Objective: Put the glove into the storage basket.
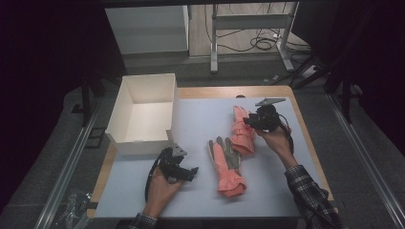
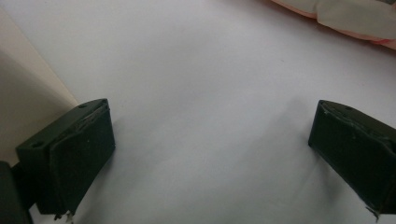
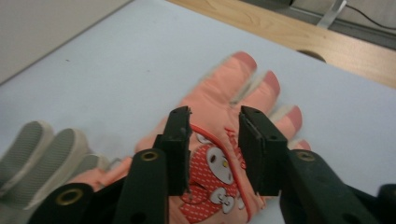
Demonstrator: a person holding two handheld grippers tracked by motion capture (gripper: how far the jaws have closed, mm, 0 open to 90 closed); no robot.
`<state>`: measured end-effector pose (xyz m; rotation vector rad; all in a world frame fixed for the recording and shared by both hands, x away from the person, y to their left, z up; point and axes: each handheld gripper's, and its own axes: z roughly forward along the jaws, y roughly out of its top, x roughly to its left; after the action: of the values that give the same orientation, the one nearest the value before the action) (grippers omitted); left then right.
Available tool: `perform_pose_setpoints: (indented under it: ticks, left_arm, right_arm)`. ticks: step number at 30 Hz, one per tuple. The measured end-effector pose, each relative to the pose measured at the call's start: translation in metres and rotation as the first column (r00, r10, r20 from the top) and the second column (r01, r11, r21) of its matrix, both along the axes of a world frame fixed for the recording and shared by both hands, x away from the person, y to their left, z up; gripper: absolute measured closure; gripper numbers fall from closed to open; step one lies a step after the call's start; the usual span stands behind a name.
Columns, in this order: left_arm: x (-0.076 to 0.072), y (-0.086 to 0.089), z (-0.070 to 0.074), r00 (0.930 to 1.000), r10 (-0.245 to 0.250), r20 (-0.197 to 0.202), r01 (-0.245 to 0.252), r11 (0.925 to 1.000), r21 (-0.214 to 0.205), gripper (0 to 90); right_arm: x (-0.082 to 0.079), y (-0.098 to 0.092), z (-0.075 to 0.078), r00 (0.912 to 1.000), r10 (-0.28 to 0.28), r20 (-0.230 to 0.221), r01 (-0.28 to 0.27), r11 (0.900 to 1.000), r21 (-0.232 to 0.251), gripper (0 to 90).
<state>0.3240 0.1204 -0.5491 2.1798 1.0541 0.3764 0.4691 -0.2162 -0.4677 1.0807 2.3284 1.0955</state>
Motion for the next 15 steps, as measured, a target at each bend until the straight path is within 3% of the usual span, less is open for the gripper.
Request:
perform_pose_setpoints:
  ticks: [3, 5, 9, 12, 15]
  left_arm:
    - [0.000, 0.000, 0.000, 1.0000, 0.000, 0.000, 0.000, 1.0000, 0.001, 0.5]
    - [0.000, 0.000, 0.000, 1.0000, 0.000, 0.000, 0.000, 1.0000, 0.001, 0.5]
    - [0.000, 0.000, 0.000, 1.0000, 0.000, 0.000, 0.000, 1.0000, 0.001, 0.5]
    - [0.000, 0.000, 0.000, 1.0000, 0.000, 0.000, 0.000, 1.0000, 0.001, 0.5]
    - [0.000, 0.000, 0.000, 1.0000, 0.000, 0.000, 0.000, 1.0000, 0.001, 0.5]
  right_arm:
    - [0.004, -0.004, -0.010, 0.9995, -0.010, -0.028, 0.010, 0.9999, 0.012, 51.6]
    - [0.006, -0.005, -0.014, 0.9994, -0.013, -0.034, 0.013, 0.9999, 0.011, 49.5]
    - [0.012, -0.004, -0.029, 0.9960, -0.014, -0.088, 0.016, 0.9994, 0.031, 47.5]
    - [0.015, -0.001, -0.039, 0.9918, -0.006, -0.128, 0.012, 0.9988, 0.048, 53.6]
    - [0.015, 0.003, -0.044, 0.9910, 0.010, -0.133, -0.003, 0.9986, 0.053, 66.9]
